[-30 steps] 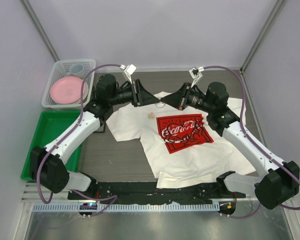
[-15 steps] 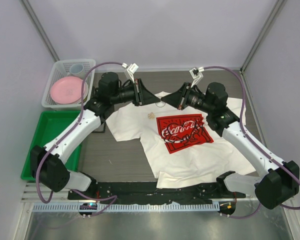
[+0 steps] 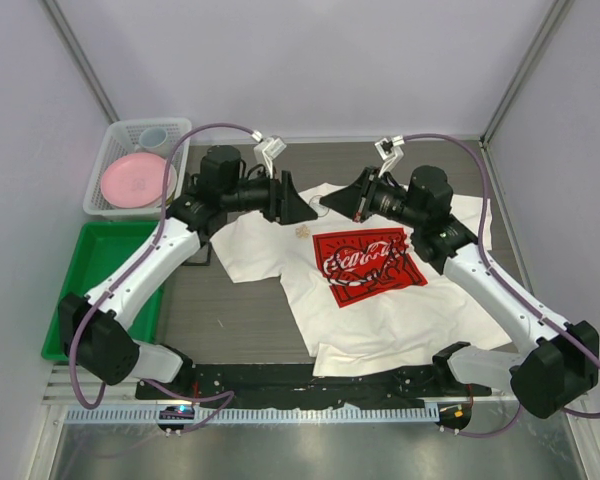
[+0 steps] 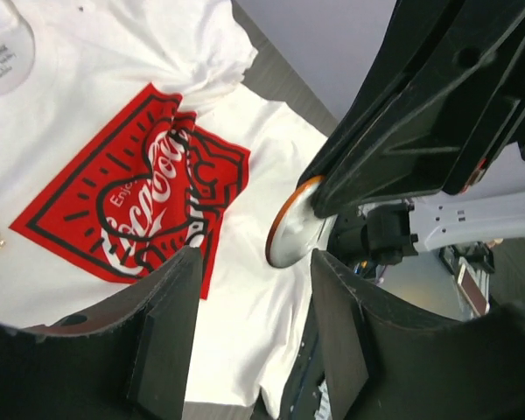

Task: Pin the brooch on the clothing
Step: Pass from the right arm to the left

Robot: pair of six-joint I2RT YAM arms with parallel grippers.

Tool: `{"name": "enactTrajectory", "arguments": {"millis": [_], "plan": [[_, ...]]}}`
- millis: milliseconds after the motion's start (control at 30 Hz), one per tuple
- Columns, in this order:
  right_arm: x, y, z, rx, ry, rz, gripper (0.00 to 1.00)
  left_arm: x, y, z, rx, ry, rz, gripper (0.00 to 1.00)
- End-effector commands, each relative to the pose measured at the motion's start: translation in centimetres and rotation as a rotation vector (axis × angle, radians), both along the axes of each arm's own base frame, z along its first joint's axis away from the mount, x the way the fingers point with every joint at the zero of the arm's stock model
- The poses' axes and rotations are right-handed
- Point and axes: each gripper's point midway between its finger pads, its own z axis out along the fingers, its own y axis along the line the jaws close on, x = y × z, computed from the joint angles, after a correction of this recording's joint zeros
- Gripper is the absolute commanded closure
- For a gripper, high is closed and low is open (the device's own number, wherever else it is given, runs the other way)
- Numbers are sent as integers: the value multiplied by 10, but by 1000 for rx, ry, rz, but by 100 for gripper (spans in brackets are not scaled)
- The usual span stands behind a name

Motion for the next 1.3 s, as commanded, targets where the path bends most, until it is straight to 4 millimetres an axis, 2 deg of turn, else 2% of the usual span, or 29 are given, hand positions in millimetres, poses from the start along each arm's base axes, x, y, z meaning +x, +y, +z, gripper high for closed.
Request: {"name": "enactTrajectory", "arguments": {"millis": [0, 67, 100, 233, 433, 667, 700, 900, 1000, 1100, 1200, 1267], "plan": [[-11, -2, 53, 33, -248, 40, 99, -21, 20, 5, 58, -102, -113, 43], [-14, -3, 52, 15, -282, 52, 99, -26, 27, 19, 9, -161, -167, 42], [-16, -3, 53, -2, -322, 62, 99, -22, 34, 22, 3, -190, -167, 43], [-27, -3, 57, -24, -431, 111, 99, -31, 43, 29, 32, -346, -242, 43], [-49, 0, 70, -2, -581, 217, 99, -34, 40, 41, 28, -459, -272, 46], [-56, 6, 76, 82, -525, 266, 99, -51, 21, 69, -98, -441, -306, 46], [-56, 7, 76, 89, -512, 271, 99, -51, 19, 67, -108, -427, -304, 46], [-60, 12, 76, 171, -395, 320, 99, -45, 11, 89, -202, -410, -268, 52], [-61, 14, 78, 210, -338, 330, 99, -46, 9, 90, -228, -378, -269, 63], [-60, 14, 78, 241, -296, 331, 99, -46, 7, 89, -243, -338, -269, 86], [-59, 15, 79, 255, -282, 331, 99, -46, 6, 87, -246, -300, -266, 98], [-56, 15, 80, 260, -272, 325, 99, -45, 6, 85, -241, -288, -255, 100]]}}
